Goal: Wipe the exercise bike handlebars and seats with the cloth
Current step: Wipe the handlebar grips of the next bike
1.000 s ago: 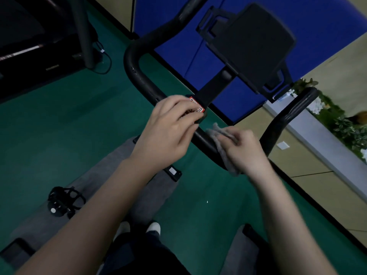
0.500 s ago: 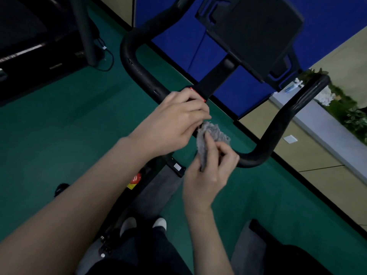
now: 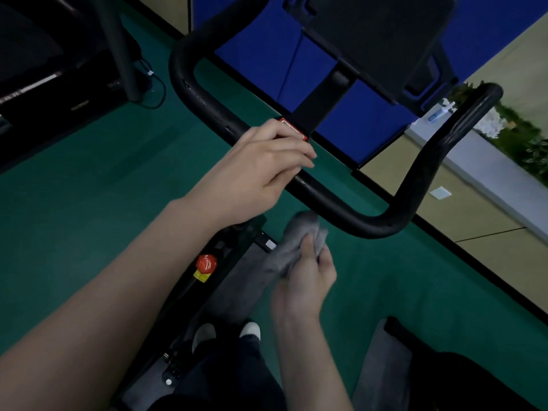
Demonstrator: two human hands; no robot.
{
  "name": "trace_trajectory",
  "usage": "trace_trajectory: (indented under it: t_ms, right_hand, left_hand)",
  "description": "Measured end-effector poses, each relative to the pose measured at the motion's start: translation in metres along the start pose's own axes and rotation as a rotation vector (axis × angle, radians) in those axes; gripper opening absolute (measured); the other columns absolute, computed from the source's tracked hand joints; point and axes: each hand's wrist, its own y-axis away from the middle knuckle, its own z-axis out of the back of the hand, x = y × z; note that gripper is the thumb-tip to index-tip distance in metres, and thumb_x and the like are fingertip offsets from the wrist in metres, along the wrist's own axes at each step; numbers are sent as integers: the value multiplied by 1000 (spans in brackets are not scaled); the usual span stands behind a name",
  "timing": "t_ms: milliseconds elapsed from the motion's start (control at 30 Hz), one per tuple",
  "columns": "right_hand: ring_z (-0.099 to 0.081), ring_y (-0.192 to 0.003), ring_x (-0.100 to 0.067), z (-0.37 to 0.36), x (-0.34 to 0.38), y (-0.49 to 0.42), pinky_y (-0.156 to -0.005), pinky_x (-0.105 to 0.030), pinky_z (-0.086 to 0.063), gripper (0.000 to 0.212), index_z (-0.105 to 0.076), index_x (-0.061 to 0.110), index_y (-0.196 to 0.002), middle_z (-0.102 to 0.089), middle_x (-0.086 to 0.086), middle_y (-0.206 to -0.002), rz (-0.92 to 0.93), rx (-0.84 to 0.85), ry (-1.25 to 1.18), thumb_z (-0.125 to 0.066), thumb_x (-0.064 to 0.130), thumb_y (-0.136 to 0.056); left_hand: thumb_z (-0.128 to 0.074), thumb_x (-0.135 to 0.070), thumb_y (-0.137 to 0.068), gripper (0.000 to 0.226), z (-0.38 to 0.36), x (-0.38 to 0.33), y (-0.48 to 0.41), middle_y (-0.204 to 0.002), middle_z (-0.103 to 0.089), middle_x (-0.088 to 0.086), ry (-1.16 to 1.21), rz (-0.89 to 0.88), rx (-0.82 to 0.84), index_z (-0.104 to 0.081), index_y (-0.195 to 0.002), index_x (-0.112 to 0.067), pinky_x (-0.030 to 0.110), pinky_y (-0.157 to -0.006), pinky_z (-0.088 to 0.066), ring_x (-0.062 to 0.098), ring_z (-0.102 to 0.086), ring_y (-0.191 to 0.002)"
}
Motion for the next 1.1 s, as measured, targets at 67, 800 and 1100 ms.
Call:
trace_trajectory:
  t_ms: [67, 800, 1100]
  right_hand:
    - [-64, -66, -7, -19, 8, -5, -62, -19, -52, 12, -60, 3, -89, -65, -3, -75, -51, 32, -169, -50, 0, -95]
    - [-70, -90, -22, -5, 34, 5, -79, -31, -57, 21, -64, -2, -108, -73, -14, -98, -197, 262, -251, -50, -5, -93]
    - [-66, -87, -20, 11, 29, -3, -73, -26, -55, 18, -60, 0, -108, -69, -14, -96, -41, 36, -330, -54, -2, -92]
  left_hand:
    - [-52, -13, -95, 23, 0, 1, 0, -122, -62, -10, -8, -6, 10, -68, -112, -13, 27, -105, -23, 12, -41, -124]
    - [-54, -26, -94, 26, -10, -14, -1, -114, -65, -4, -211, -42, -59, -69, -110, -12, 34, -104, -28, 21, -49, -119]
    - [-54, -27, -95, 30, -43, -46, -6, -115, -66, 3, -211, -85, -55, -66, -115, -8, 38, -103, -37, 25, -58, -108]
